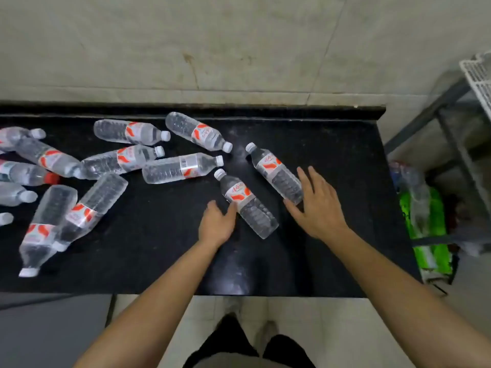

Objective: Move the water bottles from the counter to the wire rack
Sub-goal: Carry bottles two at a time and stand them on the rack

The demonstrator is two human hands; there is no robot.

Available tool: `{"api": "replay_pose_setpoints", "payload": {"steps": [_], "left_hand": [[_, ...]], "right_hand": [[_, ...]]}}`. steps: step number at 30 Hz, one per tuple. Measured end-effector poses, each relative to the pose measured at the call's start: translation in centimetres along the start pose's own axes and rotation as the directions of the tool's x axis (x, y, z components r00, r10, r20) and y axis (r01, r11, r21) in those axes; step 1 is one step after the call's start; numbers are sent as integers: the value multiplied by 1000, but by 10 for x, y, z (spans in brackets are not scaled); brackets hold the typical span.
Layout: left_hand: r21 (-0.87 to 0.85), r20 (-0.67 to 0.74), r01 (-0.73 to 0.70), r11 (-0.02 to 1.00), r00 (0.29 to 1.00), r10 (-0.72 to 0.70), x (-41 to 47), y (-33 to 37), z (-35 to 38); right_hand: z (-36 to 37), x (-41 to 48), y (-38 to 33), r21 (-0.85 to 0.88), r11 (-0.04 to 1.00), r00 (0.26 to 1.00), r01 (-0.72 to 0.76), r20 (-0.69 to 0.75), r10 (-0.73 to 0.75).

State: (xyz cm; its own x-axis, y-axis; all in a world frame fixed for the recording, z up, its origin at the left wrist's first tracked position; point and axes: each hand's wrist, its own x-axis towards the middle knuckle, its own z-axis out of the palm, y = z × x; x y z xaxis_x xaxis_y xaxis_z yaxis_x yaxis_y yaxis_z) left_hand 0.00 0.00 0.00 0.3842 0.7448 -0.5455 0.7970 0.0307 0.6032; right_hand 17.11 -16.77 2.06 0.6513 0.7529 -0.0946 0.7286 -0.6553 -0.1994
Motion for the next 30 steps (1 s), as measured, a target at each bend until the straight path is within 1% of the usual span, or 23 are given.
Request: {"api": "replay_pose_setpoints", "payload": {"steps": [2,4,6,8,11,13,16,19,22,26,28,30], "left_hand": [[-90,60,86,992,995,-80,24,6,12],[-145,101,156,977,985,-142,38,16,22],[-152,102,220,964,973,-206,49,23,33],[-116,67,239,964,970,-233,57,25,40],[-88,47,194,977,981,-191,61,24,45],[-50,86,127,991,989,-123,62,26,43],[42,162,37,998,986,-44,65,32,40],[93,200,-5,996,980,-14,61,43,44],[107,206,-20,994,978,-2,52,49,52],[70,247,-53,996,968,34,40,48,67],[20,241,-69,997,969,62,23,48,76],[-45,221,-97,994,970,105,-1,50,89]], "right_hand": [[11,21,-5,44,999,1000,-26,16,25],[17,39,-9,37,998,998,-53,47,51],[24,62,-18,83,991,992,-101,90,93],[29,84,-27,156,972,978,-176,140,154],[38,104,-31,154,953,934,-260,289,208],[37,105,-26,166,944,902,-285,380,206],[29,91,-13,208,900,868,-382,416,272],[24,59,2,205,833,802,-513,461,380],[21,15,21,189,771,742,-608,482,467],[19,-39,52,178,699,670,-693,518,532],[15,-67,72,199,685,667,-701,521,532],[7,-97,96,232,686,691,-689,495,527]]}}
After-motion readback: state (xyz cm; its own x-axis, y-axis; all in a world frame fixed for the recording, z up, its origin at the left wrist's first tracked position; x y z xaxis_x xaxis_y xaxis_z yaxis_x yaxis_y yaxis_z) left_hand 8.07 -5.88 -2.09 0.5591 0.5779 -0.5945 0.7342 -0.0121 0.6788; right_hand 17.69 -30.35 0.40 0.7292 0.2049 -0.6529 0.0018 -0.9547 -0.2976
